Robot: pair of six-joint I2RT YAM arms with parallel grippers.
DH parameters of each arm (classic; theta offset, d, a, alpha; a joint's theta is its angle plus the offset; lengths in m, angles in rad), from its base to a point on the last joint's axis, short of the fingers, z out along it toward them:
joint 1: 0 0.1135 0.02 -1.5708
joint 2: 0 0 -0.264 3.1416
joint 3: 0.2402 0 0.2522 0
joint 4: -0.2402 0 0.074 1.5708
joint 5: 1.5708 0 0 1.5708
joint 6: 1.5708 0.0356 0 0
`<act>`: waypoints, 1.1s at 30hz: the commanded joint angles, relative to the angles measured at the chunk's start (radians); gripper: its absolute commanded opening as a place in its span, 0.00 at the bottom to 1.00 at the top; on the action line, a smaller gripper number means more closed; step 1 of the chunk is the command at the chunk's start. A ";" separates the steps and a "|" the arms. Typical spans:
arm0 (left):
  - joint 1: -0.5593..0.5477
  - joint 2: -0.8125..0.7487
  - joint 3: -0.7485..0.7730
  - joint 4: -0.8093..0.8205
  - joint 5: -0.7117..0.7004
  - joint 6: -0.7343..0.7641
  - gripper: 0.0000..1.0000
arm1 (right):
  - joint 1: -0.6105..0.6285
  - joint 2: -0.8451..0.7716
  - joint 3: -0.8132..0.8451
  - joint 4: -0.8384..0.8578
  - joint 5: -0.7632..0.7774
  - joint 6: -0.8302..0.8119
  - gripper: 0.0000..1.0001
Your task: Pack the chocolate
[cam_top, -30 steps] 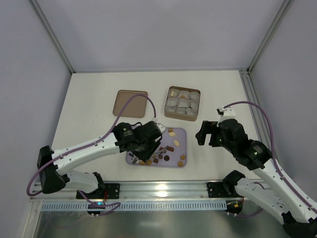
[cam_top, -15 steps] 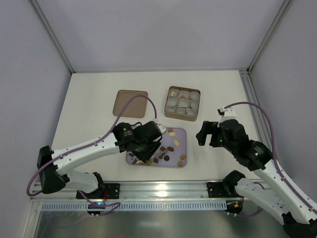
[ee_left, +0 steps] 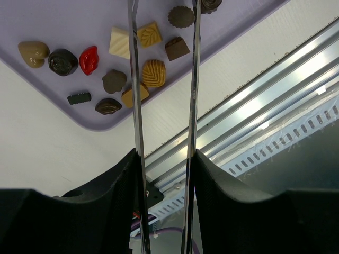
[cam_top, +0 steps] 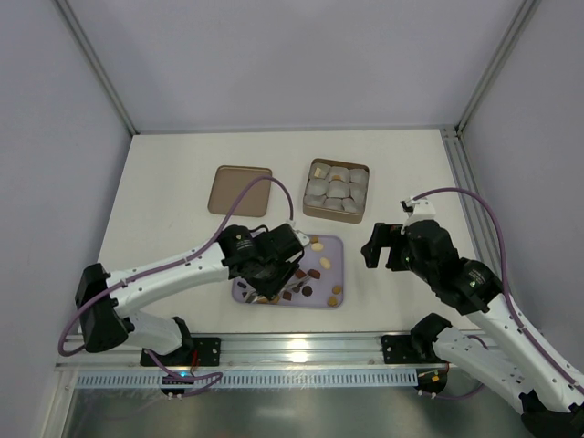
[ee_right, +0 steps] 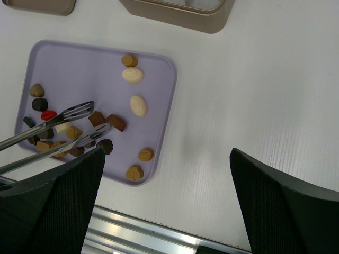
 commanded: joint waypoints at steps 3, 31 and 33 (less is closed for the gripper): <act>-0.006 0.015 0.029 0.039 -0.009 0.021 0.43 | -0.002 -0.013 -0.001 0.017 0.013 -0.003 1.00; -0.006 -0.036 0.087 -0.029 -0.095 0.010 0.30 | -0.002 -0.011 -0.001 0.016 0.016 -0.001 1.00; -0.005 -0.039 0.095 -0.034 -0.102 0.009 0.31 | -0.002 -0.011 -0.001 0.016 0.014 -0.001 1.00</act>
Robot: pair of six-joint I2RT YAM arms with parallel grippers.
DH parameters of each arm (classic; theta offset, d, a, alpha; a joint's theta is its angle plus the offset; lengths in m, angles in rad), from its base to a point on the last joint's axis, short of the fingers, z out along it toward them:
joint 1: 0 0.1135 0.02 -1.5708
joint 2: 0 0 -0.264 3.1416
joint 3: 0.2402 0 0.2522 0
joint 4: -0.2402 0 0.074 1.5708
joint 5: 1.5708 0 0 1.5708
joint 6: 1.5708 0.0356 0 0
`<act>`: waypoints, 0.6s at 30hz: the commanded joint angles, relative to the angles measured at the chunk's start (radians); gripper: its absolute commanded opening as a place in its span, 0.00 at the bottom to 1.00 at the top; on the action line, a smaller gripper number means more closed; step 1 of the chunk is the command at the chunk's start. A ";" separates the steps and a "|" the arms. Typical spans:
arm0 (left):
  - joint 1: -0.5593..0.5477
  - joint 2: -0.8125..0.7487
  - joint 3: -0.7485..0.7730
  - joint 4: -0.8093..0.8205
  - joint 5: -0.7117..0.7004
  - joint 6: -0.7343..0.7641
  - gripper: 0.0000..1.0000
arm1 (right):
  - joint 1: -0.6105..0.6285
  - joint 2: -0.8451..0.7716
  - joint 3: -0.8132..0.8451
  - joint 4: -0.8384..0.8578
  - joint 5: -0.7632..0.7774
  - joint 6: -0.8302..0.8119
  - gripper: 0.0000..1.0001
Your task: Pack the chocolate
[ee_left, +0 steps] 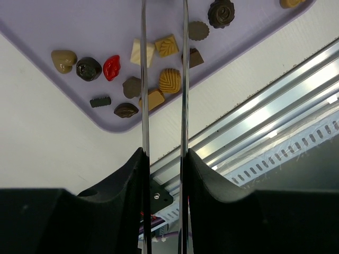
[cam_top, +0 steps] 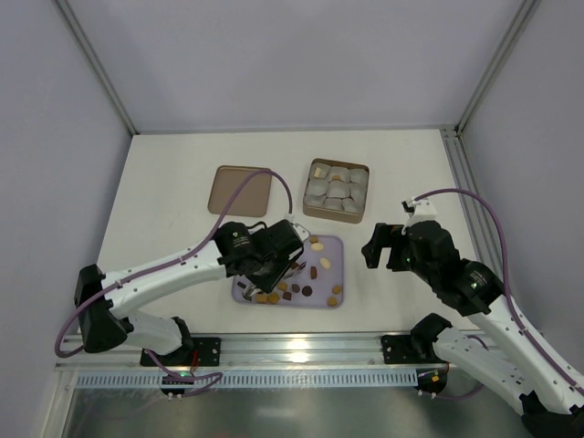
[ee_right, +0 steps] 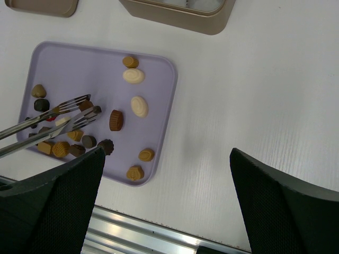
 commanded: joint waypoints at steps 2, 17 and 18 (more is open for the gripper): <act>-0.006 -0.047 0.059 -0.016 -0.045 -0.009 0.30 | -0.002 -0.007 0.001 0.017 0.014 -0.001 1.00; 0.054 0.052 0.270 0.022 -0.099 0.034 0.31 | -0.002 -0.007 0.029 0.000 0.037 -0.009 1.00; 0.062 0.067 0.292 0.028 -0.098 0.040 0.31 | -0.002 -0.007 0.032 -0.003 0.040 -0.010 1.00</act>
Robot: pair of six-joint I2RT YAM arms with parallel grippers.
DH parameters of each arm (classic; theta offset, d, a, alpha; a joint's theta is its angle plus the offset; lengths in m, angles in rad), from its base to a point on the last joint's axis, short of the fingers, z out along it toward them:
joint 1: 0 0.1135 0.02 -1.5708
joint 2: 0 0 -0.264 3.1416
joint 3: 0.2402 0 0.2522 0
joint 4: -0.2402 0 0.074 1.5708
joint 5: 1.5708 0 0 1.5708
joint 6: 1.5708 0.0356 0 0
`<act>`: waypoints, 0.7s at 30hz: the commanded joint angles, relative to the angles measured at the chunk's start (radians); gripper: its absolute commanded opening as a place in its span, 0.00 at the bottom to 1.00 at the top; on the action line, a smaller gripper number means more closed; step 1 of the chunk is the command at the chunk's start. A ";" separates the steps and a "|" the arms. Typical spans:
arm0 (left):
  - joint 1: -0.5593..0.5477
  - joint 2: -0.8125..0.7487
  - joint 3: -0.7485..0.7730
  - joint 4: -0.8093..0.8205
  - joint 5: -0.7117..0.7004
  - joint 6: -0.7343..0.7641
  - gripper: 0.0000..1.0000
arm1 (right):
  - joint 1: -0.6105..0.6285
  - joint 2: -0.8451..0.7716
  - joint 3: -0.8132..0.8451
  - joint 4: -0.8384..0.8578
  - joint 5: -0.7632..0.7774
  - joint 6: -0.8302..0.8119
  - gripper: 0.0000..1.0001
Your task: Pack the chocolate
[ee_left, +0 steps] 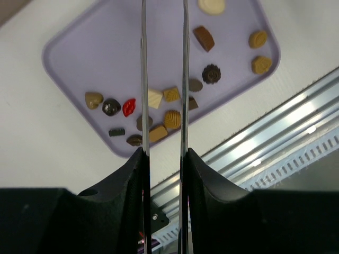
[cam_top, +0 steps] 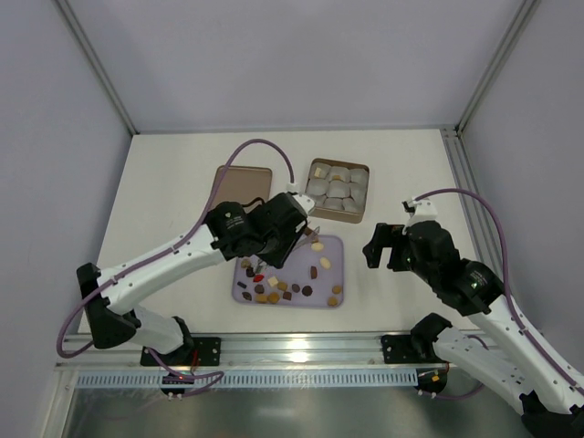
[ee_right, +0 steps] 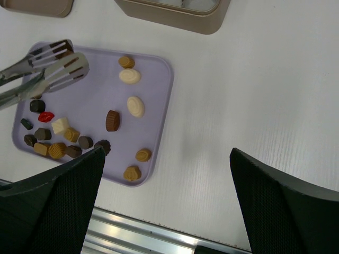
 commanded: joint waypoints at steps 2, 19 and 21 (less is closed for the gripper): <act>0.042 0.073 0.135 0.071 -0.032 0.055 0.31 | -0.002 -0.009 0.040 -0.003 0.030 -0.011 1.00; 0.198 0.598 0.597 0.381 0.021 0.220 0.32 | -0.002 -0.006 0.107 -0.040 0.070 -0.011 1.00; 0.215 0.649 0.637 0.396 0.038 0.218 0.32 | -0.002 -0.004 0.115 -0.049 0.077 -0.014 1.00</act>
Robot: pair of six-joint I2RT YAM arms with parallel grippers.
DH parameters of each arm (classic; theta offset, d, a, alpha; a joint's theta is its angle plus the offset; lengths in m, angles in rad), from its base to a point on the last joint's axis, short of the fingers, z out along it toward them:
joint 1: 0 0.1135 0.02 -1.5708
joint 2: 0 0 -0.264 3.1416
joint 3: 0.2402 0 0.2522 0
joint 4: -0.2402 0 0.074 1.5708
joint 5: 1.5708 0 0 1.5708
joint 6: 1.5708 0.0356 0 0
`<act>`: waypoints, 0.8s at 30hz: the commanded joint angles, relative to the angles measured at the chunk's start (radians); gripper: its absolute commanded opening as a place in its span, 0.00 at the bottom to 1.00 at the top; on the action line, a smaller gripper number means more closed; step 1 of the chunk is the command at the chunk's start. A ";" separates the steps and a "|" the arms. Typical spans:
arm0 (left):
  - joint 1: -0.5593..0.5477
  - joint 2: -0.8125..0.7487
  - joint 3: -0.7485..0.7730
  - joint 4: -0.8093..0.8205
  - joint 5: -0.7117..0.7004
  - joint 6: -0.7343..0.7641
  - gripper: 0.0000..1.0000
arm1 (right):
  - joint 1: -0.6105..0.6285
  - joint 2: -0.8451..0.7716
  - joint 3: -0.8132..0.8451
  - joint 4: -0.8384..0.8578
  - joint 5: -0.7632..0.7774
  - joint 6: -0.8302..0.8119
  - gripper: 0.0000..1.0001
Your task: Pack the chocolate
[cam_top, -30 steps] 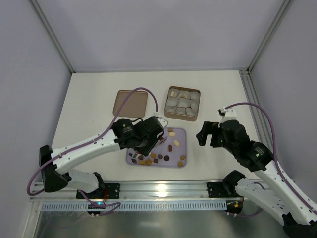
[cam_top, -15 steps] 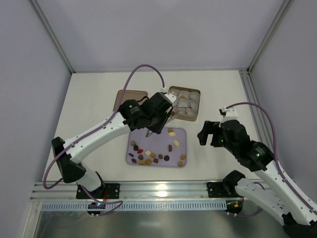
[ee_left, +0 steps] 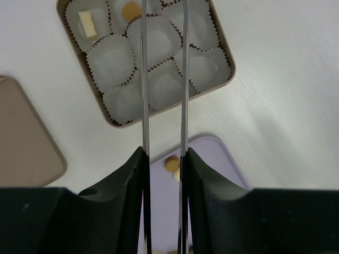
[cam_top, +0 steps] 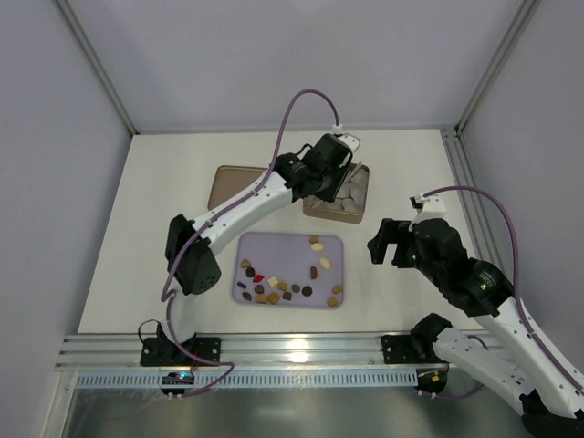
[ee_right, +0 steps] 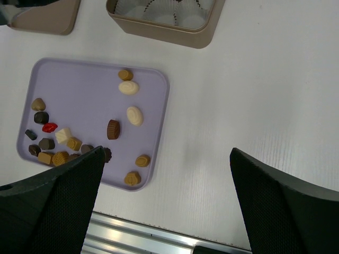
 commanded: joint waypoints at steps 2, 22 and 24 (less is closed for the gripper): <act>0.030 0.119 0.123 0.086 0.022 0.037 0.31 | -0.003 -0.004 0.060 -0.024 0.042 -0.014 1.00; 0.051 0.260 0.178 0.153 0.072 0.039 0.33 | -0.002 0.004 0.051 -0.024 0.040 -0.020 1.00; 0.051 0.263 0.178 0.153 0.075 0.039 0.34 | -0.003 0.004 0.048 -0.022 0.040 -0.020 1.00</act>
